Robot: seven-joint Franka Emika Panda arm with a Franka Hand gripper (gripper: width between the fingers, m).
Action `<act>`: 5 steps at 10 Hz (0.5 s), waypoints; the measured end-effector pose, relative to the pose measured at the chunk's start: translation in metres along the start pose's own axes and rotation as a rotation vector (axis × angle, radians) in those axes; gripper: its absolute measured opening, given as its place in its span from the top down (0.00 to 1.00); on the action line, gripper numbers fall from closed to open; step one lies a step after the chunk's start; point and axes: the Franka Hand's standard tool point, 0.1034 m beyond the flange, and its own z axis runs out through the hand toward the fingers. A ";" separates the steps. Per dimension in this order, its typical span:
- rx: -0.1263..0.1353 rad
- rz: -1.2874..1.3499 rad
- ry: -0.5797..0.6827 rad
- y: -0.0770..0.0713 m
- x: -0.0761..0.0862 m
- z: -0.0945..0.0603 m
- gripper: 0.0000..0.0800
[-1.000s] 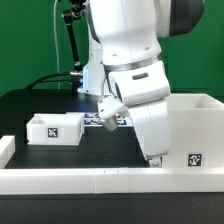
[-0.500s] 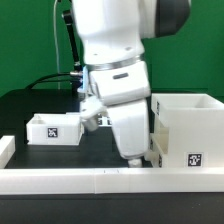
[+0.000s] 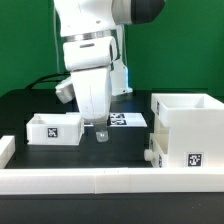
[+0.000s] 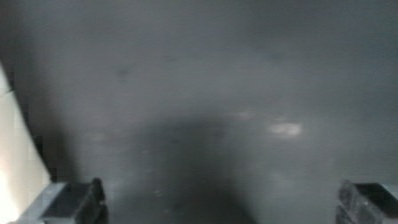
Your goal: Assemble drawer
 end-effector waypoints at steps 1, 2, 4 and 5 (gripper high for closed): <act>-0.010 0.004 -0.008 -0.011 -0.004 -0.003 0.19; -0.004 0.002 -0.011 -0.013 -0.005 -0.004 0.19; 0.000 0.008 -0.013 -0.004 -0.004 -0.005 0.19; 0.002 0.008 -0.013 -0.005 -0.004 -0.005 0.19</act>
Offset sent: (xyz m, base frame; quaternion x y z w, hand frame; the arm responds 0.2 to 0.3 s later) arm 0.0000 0.0000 0.0000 0.0000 0.0000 0.0650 0.9979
